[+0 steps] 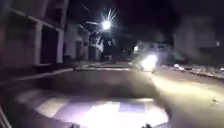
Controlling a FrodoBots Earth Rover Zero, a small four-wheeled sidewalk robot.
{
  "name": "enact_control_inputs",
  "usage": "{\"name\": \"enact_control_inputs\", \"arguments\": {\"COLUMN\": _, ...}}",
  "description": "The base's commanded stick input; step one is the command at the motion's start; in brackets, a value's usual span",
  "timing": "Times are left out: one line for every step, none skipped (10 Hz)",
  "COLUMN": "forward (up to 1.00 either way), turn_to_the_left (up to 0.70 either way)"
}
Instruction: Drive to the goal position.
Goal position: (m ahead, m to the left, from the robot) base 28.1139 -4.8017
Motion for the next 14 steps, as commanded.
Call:
{"name": "enact_control_inputs", "arguments": {"forward": 0.85, "turn_to_the_left": 0.0}}
{"name": "enact_control_inputs", "arguments": {"forward": 0.85, "turn_to_the_left": 0.0}}
{"name": "enact_control_inputs", "arguments": {"forward": 0.85, "turn_to_the_left": 0.0}}
{"name": "enact_control_inputs", "arguments": {"forward": 0.85, "turn_to_the_left": 0.0}}
{"name": "enact_control_inputs", "arguments": {"forward": 0.85, "turn_to_the_left": 0.0}}
{"name": "enact_control_inputs", "arguments": {"forward": 0.85, "turn_to_the_left": 0.0}}
{"name": "enact_control_inputs", "arguments": {"forward": 0.85, "turn_to_the_left": 0.0}}
{"name": "enact_control_inputs", "arguments": {"forward": 0.85, "turn_to_the_left": 0.0}}
{"name": "enact_control_inputs", "arguments": {"forward": 0.85, "turn_to_the_left": 0.0}}
{"name": "enact_control_inputs", "arguments": {"forward": 0.85, "turn_to_the_left": 0.0}}
{"name": "enact_control_inputs", "arguments": {"forward": 0.85, "turn_to_the_left": 0.0}}
{"name": "enact_control_inputs", "arguments": {"forward": 0.85, "turn_to_the_left": 0.0}}
{"name": "enact_control_inputs", "arguments": {"forward": 0.85, "turn_to_the_left": 0.0}}
{"name": "enact_control_inputs", "arguments": {"forward": 0.85, "turn_to_the_left": 0.0}}
